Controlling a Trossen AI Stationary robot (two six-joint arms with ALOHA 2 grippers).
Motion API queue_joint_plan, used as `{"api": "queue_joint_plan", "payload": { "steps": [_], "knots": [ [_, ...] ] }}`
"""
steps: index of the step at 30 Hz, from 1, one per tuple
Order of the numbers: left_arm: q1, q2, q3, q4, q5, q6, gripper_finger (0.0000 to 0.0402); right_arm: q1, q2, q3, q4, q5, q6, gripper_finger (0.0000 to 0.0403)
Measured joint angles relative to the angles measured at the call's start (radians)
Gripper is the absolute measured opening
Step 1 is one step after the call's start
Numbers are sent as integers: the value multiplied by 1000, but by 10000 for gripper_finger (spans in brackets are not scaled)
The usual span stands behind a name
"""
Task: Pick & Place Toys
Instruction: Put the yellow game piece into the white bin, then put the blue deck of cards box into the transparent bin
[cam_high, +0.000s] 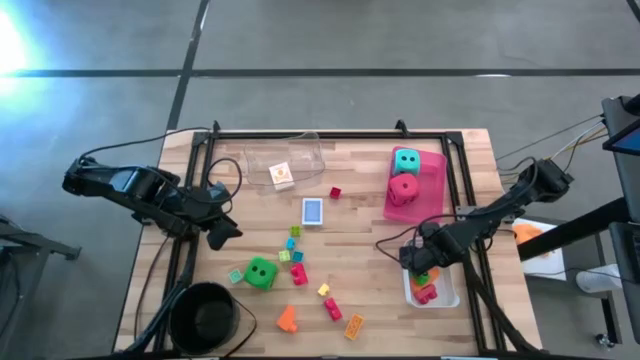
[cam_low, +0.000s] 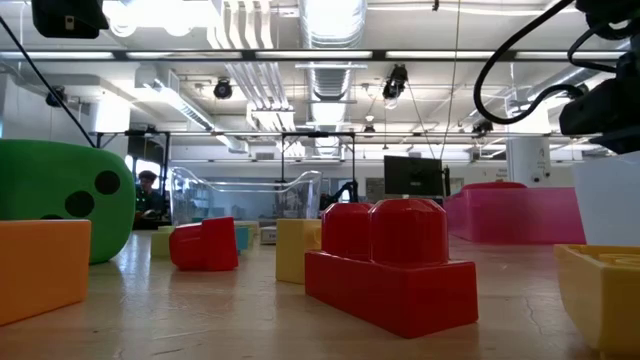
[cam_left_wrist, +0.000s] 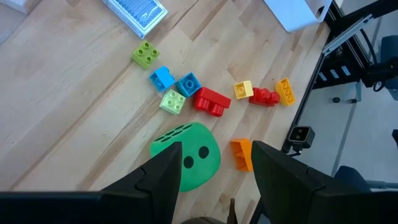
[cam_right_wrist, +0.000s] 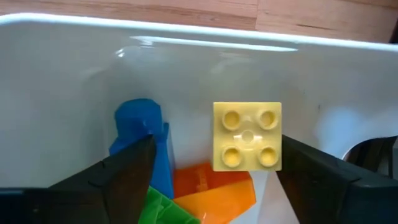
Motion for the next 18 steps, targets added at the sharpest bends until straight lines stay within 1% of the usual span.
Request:
{"api": "queue_joint_plan", "payload": {
  "steps": [5,18],
  "knots": [
    [0,0,0,0,0,1,197,0,-8,5,-3,0,16,334],
    [0,0,0,0,0,3,197,0,-8,78,-83,4,-17,336]
  ]
}}
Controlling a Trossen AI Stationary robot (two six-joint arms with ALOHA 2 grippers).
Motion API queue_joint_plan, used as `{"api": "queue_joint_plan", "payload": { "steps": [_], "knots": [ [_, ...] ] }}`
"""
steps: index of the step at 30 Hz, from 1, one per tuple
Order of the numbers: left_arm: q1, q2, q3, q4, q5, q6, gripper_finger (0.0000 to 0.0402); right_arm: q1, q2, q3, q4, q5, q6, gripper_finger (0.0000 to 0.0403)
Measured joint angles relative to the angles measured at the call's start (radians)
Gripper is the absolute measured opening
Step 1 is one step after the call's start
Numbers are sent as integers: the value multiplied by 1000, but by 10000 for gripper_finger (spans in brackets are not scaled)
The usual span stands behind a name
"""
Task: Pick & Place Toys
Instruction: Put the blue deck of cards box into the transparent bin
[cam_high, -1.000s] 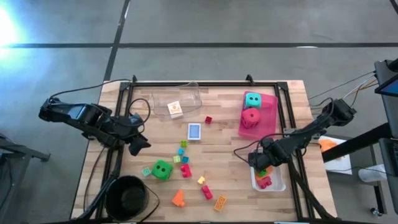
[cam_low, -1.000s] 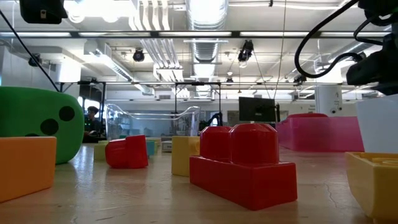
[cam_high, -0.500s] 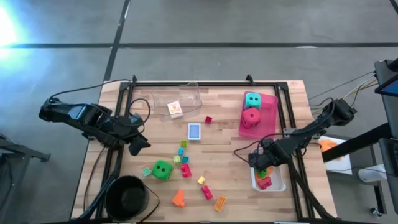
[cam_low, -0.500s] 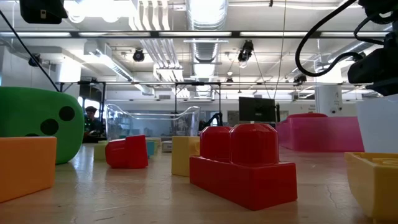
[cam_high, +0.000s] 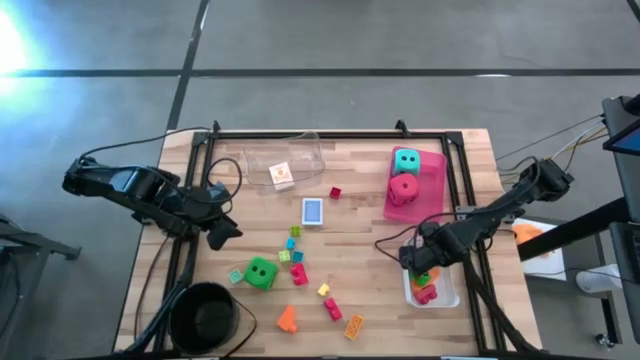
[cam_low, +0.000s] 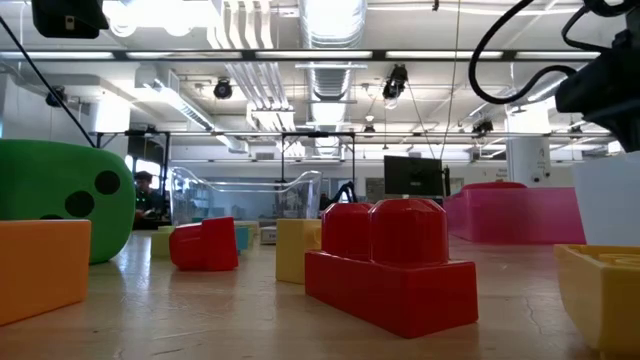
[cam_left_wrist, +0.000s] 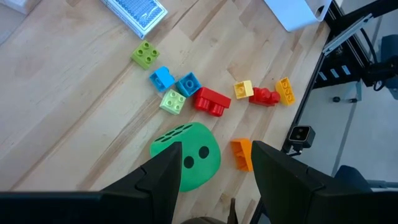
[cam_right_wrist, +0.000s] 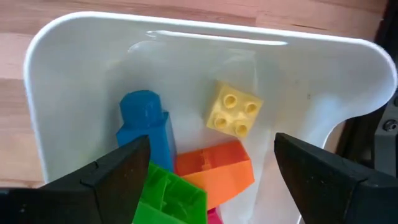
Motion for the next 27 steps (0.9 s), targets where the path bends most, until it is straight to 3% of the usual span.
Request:
{"api": "queue_joint_plan", "payload": {
  "steps": [10,19,24,27],
  "knots": [
    [0,0,0,0,8,-3,197,0,0,61,-19,0,-38,336],
    [22,39,0,66,13,16,197,0,-1,191,-171,3,-94,337],
    [132,146,4,243,179,110,197,1,-2,242,-248,27,-45,337],
    [202,215,18,258,187,106,197,2,-2,269,-250,72,-40,337]
  ]
}}
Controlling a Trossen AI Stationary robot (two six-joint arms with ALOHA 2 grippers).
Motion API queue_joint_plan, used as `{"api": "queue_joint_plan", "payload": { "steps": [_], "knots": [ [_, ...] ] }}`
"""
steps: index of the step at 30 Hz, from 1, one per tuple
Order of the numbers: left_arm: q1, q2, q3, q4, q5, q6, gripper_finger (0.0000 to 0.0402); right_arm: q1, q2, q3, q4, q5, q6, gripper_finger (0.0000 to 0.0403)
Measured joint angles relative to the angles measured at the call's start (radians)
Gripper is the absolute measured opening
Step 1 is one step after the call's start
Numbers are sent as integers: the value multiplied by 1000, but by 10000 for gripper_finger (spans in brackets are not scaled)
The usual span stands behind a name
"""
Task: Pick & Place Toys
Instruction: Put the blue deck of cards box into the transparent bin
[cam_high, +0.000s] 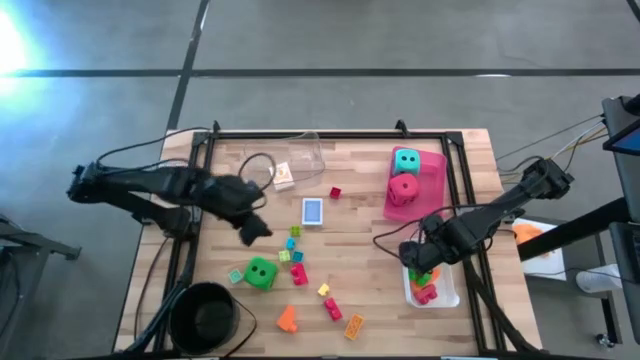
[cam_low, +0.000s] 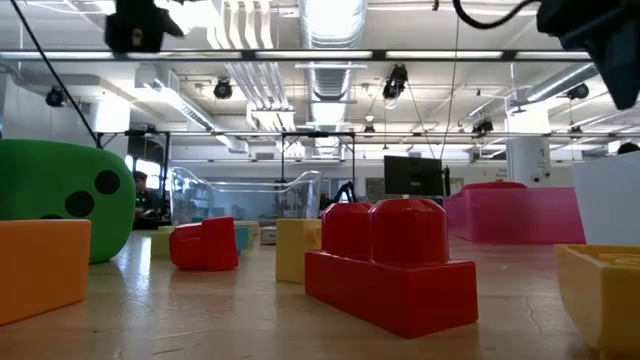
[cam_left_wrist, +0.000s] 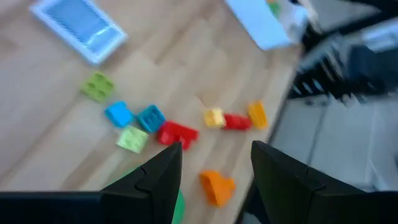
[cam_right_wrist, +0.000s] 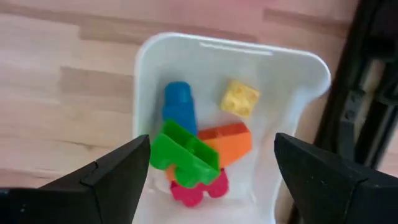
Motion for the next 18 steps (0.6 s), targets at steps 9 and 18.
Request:
{"api": "queue_joint_plan", "payload": {
  "steps": [9,18],
  "knots": [
    [138,233,90,11,7,-39,197,0,0,58,-33,187,-39,337],
    [200,531,323,-26,-18,-23,197,3,-6,53,-73,278,-57,337]
  ]
}}
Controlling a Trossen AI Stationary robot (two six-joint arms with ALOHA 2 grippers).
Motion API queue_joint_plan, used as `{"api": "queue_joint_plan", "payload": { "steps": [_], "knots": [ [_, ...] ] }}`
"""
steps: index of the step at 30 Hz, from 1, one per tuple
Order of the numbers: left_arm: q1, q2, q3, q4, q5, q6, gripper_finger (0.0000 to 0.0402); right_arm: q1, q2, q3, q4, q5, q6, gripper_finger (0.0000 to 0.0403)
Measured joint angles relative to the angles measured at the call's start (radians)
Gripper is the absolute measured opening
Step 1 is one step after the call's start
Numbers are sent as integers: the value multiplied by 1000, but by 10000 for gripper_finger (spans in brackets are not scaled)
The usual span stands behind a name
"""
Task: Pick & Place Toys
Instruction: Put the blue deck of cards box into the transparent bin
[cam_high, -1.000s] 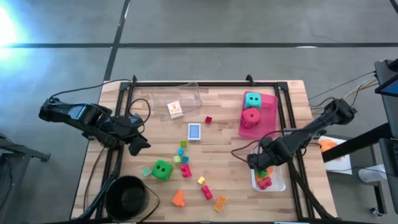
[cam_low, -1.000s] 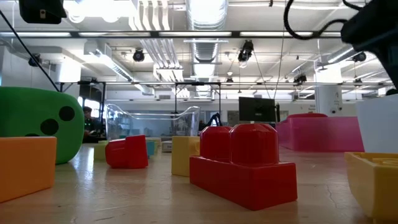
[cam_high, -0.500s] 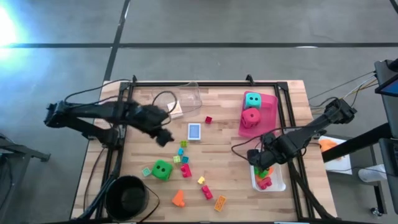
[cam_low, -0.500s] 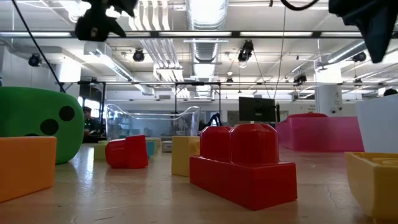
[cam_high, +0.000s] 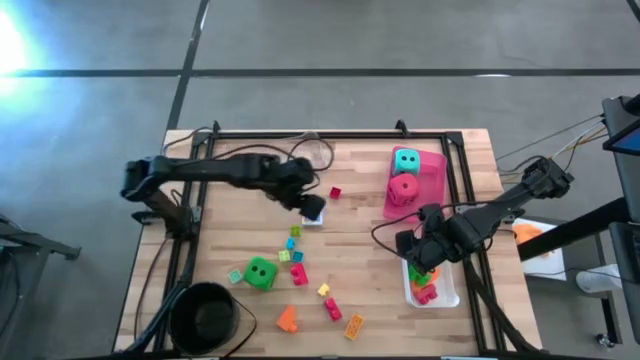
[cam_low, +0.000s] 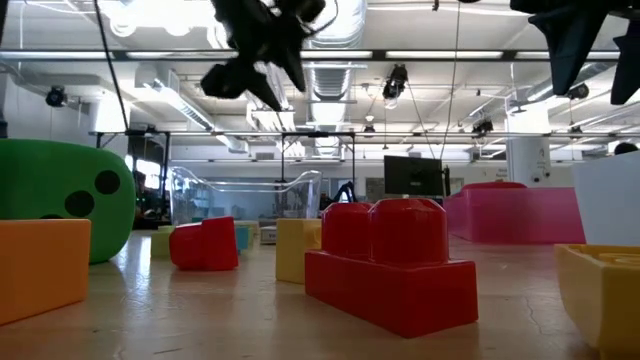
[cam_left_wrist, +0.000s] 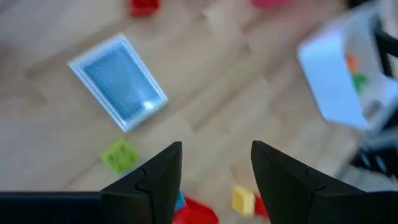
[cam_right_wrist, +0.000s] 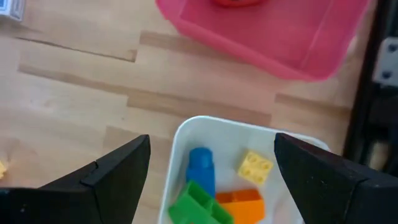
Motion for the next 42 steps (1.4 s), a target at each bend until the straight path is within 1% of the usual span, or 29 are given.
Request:
{"api": "queue_joint_plan", "payload": {
  "steps": [3,9,11,13,15,18,20,26,28,30,35,38,40,42],
  "knots": [
    [16,63,38,-18,-23,-58,197,2,-12,0,-46,19,-29,337],
    [42,135,40,2,-38,-171,197,2,-63,0,-82,102,-82,337],
    [47,145,35,13,-39,-190,197,2,-80,0,-80,130,-88,337],
    [54,154,34,9,-38,-267,197,2,-95,0,-77,156,-98,337],
    [60,157,31,1,-43,-347,197,2,-103,-1,-69,172,-134,337],
    [69,162,31,6,-89,-426,197,2,-108,-1,-65,182,-200,337],
    [74,162,31,2,-95,-467,197,2,-107,-1,-64,185,-243,337],
    [74,162,31,0,-100,-488,202,0,-107,-1,-62,204,-310,336],
    [74,162,31,-1,-122,-486,215,0,-109,-1,-62,205,-328,336],
    [74,166,31,-1,-176,-465,240,0,-111,-1,-62,218,-336,336],
    [74,191,31,2,-192,-379,329,1,-111,-1,-62,229,-327,336],
    [74,208,31,21,-191,-378,383,2,-111,-1,-61,223,-349,336],
    [74,218,31,31,-191,-378,393,2,-112,-1,-60,222,-347,336],
    [74,228,31,34,-189,-378,384,2,-112,-1,-53,222,-350,336]
  ]
}}
